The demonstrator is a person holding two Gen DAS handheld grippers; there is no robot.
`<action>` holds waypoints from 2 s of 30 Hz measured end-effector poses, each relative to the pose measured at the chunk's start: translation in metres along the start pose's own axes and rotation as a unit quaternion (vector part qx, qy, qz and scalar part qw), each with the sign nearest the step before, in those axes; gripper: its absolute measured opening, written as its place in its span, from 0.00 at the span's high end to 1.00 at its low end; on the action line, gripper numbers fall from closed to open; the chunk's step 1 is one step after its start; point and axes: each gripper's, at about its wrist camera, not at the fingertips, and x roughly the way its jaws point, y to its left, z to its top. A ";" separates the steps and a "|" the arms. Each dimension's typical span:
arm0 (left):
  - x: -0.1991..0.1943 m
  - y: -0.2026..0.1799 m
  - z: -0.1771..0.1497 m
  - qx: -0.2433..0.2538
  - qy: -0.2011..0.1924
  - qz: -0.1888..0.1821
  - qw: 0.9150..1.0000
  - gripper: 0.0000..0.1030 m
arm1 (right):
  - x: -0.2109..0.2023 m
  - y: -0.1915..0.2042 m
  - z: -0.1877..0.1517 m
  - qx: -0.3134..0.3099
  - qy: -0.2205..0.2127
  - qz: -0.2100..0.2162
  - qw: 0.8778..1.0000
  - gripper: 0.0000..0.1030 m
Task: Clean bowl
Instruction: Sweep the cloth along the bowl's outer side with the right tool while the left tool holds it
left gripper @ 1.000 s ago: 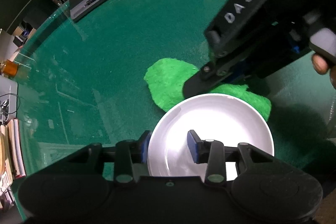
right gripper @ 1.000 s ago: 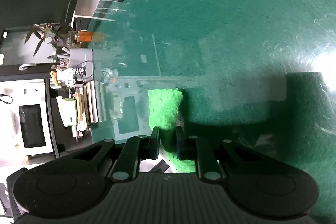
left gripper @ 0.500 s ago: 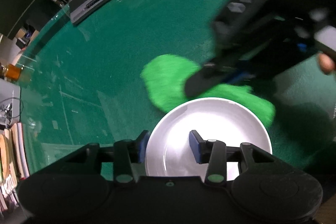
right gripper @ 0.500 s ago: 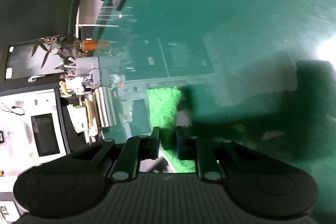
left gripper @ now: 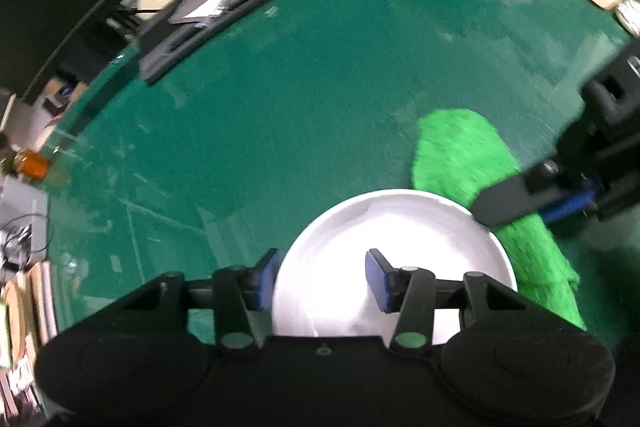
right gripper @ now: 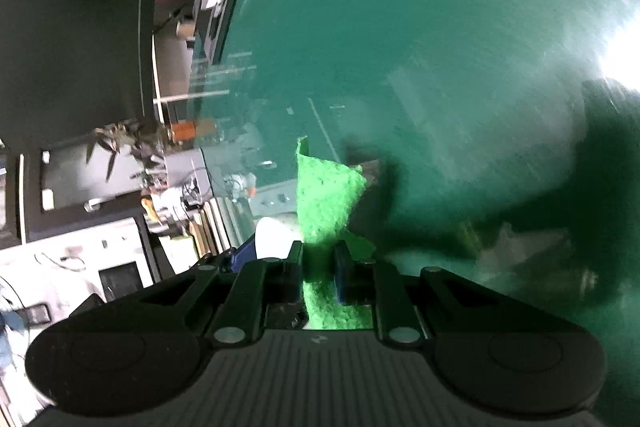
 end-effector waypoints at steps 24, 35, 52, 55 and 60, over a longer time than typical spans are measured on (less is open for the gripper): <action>0.000 -0.004 -0.031 0.108 -0.088 -0.037 0.990 0.61 | 0.004 -0.049 -0.074 0.124 -0.193 0.072 0.971 0.84; 0.002 -0.009 -0.028 0.103 -0.077 -0.030 0.991 0.60 | 0.035 -0.031 -0.033 0.109 -0.182 0.108 0.971 0.84; -0.003 -0.030 -0.024 0.061 -0.065 0.032 0.996 0.58 | 0.024 -0.026 -0.003 0.073 -0.107 0.100 0.986 0.84; -0.003 -0.030 -0.023 0.058 -0.064 0.033 0.996 0.58 | 0.029 -0.020 0.003 0.063 -0.099 0.104 0.988 0.84; -0.015 -0.015 -0.032 -0.008 -0.073 0.035 0.997 0.59 | 0.027 -0.013 0.010 0.046 -0.093 0.105 0.989 0.84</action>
